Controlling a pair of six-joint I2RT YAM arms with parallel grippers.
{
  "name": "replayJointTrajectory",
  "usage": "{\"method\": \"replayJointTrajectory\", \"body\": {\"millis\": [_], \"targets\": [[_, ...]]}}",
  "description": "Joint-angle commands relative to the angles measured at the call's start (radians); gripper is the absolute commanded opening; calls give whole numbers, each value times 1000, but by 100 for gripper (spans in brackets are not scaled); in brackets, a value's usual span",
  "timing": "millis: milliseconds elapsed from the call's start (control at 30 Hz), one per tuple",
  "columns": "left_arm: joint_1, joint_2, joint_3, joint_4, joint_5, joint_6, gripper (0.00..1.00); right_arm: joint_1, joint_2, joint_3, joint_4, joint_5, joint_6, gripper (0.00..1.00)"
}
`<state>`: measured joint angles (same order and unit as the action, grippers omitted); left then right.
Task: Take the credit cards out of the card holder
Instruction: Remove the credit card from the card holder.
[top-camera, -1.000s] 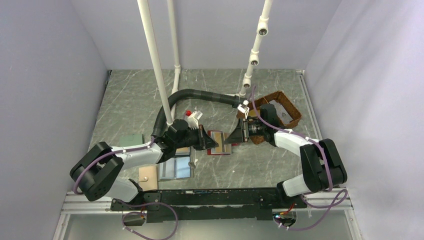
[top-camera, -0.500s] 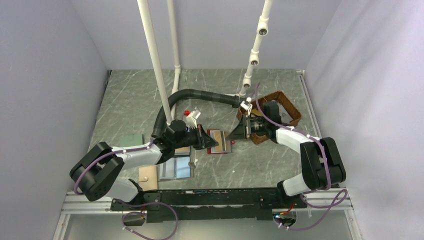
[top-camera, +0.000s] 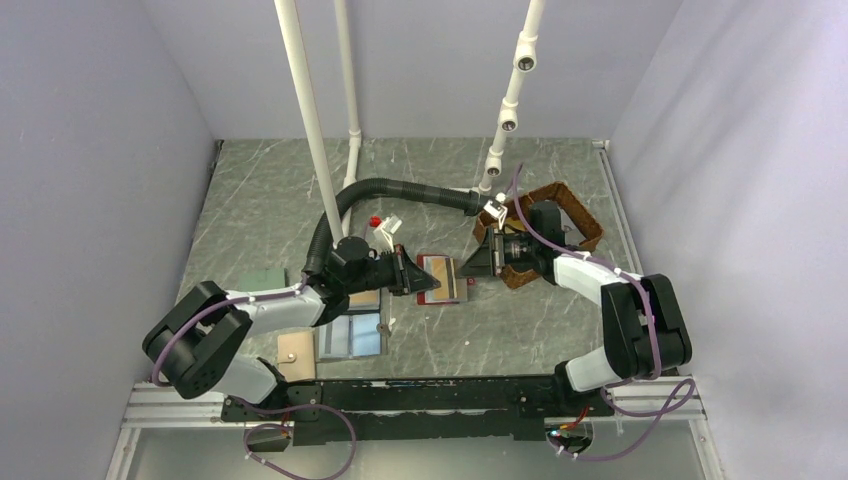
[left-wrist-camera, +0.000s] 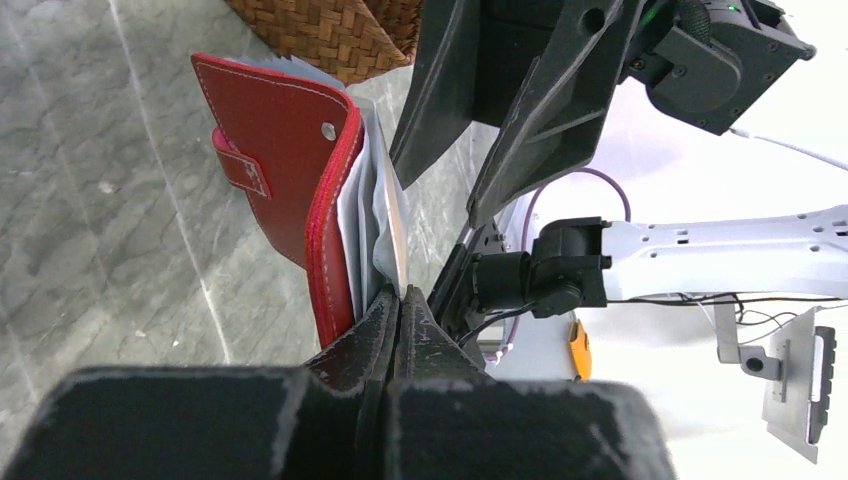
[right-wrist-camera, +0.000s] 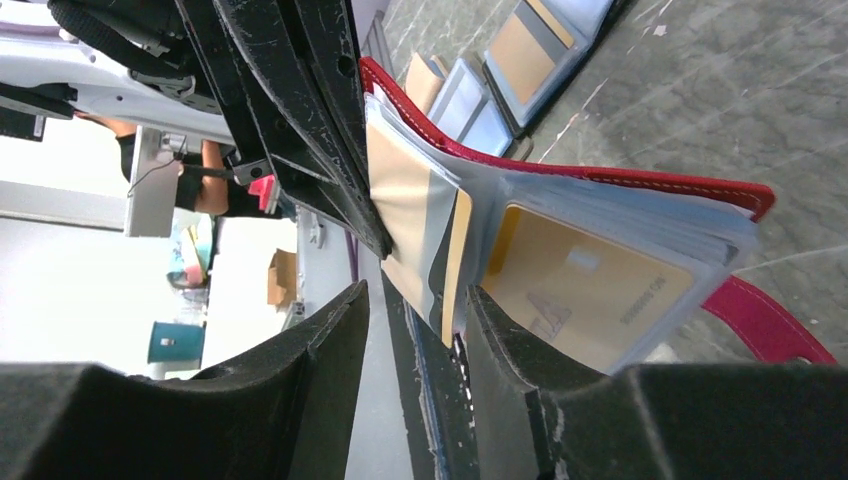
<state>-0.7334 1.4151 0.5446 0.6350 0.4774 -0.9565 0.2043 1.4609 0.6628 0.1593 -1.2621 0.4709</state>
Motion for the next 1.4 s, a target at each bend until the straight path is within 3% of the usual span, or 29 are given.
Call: {"method": "replayJointTrajectory", "body": {"millis": [0,233,400,500,533,700,1033,1367], "targets": [[2,23,38,191,57,-37,0,13,7,9,42,-17,22,43],[2,29,29,220,52,-50,0,23,12,-4,115,-46,90,39],[4,30,25,233,46,-57,0,24,38,6,156,-74,131,19],[10,30,20,220,38,-70,5,24,39,8,157,-86,132,1],[14,31,14,218,38,-79,7,24,36,7,160,-87,132,0],[48,38,-33,259,47,-143,15,24,19,3,133,-75,106,0],[84,32,-86,329,81,-175,0,23,62,18,71,-65,44,0],[95,-6,-140,272,50,-157,0,23,70,28,21,-46,-1,0]]}}
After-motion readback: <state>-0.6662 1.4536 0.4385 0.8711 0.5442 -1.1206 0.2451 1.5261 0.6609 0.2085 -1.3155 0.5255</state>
